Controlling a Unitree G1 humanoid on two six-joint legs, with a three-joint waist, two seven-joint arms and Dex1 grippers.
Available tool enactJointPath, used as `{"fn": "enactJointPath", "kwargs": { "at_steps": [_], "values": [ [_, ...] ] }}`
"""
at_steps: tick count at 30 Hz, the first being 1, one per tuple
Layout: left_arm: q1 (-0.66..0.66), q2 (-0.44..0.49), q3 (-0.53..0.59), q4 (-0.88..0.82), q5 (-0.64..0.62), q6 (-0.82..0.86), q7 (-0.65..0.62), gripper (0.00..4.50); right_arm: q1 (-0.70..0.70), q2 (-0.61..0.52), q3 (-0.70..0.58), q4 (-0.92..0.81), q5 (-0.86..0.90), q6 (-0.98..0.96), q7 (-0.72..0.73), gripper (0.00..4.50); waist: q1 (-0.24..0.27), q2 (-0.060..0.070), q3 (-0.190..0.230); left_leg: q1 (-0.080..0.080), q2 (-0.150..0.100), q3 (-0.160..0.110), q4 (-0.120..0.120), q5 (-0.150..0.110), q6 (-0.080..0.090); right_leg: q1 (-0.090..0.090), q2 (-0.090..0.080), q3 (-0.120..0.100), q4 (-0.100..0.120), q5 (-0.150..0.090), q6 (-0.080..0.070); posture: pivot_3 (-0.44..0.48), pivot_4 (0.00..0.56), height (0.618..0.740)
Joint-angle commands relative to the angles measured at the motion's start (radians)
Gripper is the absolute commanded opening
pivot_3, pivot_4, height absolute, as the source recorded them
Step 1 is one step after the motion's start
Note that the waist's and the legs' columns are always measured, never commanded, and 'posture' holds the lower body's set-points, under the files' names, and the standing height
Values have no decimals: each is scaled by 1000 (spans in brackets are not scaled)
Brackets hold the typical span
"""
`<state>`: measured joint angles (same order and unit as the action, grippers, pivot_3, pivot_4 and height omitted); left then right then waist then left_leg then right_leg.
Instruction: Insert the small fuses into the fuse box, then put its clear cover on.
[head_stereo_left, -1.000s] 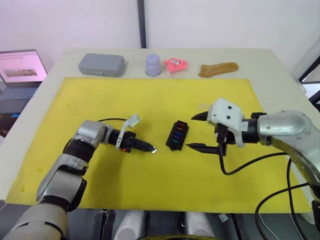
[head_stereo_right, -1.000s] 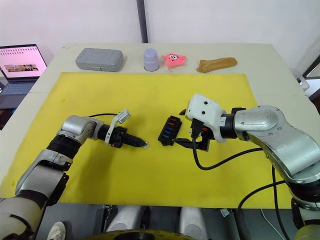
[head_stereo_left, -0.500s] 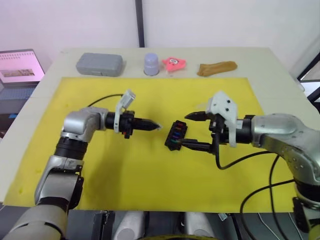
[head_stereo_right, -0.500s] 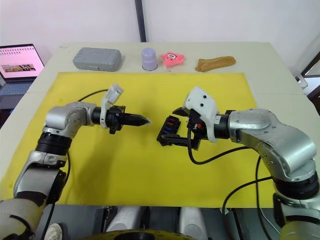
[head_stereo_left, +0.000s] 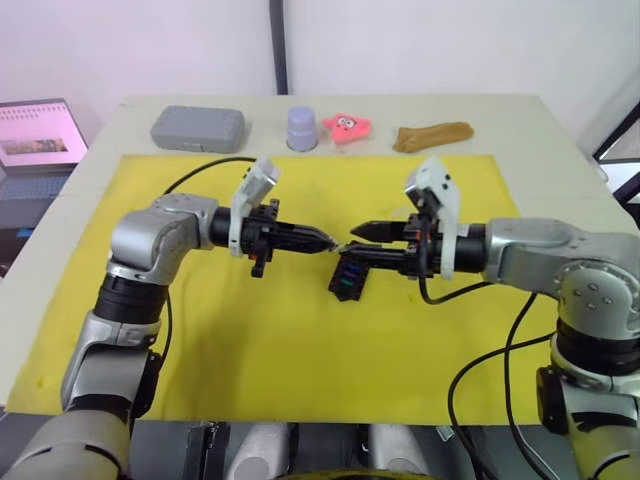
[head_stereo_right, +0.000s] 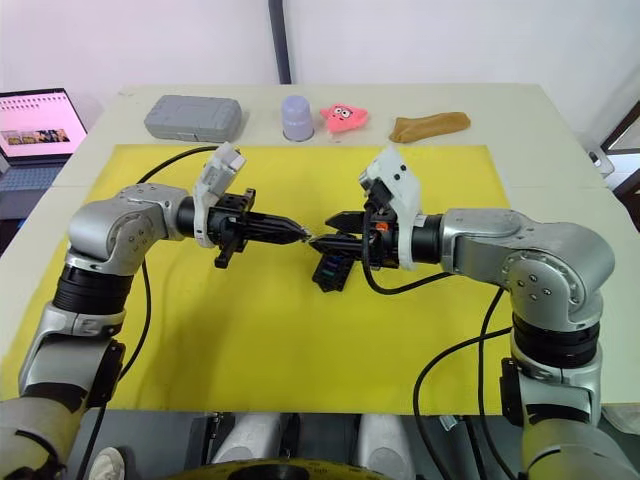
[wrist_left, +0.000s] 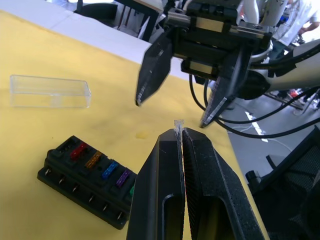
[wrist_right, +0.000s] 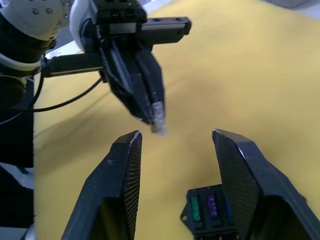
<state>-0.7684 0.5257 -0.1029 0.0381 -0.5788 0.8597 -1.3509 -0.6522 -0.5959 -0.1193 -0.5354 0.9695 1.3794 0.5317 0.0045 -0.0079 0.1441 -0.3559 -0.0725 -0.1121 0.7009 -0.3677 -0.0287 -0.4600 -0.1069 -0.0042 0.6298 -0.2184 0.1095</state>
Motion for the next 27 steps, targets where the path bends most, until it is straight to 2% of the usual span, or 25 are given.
{"fn": "enactJointPath", "kwargs": {
  "at_steps": [1,5,8,9,27],
  "values": [
    [-12,8,7,-12,-16,-18,4,0,-24,9,-11,-10,37,0,-18,2637,-1,0,0,0,0,0,0,0,0,0,0,0,0,0,0,0,150,740],
    [-17,6,3,-8,-16,-22,5,0,-21,14,-4,-11,56,6,-32,2637,-1,0,0,0,0,0,0,0,0,0,0,0,0,0,0,0,150,740],
    [-19,7,-2,-6,-13,-26,0,0,-24,12,-2,-8,65,7,-41,1777,-1,0,0,0,0,0,0,0,0,0,0,0,0,0,0,0,150,740],
    [-20,7,-4,-5,-12,-28,-1,0,-25,13,-1,-7,67,7,-43,1333,-1,0,0,0,0,0,0,0,0,0,0,0,0,0,0,0,150,740],
    [-12,17,-19,-22,-28,-34,-25,0,-34,9,22,1,134,8,-64,1333,-3,0,0,0,0,0,0,0,0,0,0,0,0,0,0,0,150,740]
  ]
}}
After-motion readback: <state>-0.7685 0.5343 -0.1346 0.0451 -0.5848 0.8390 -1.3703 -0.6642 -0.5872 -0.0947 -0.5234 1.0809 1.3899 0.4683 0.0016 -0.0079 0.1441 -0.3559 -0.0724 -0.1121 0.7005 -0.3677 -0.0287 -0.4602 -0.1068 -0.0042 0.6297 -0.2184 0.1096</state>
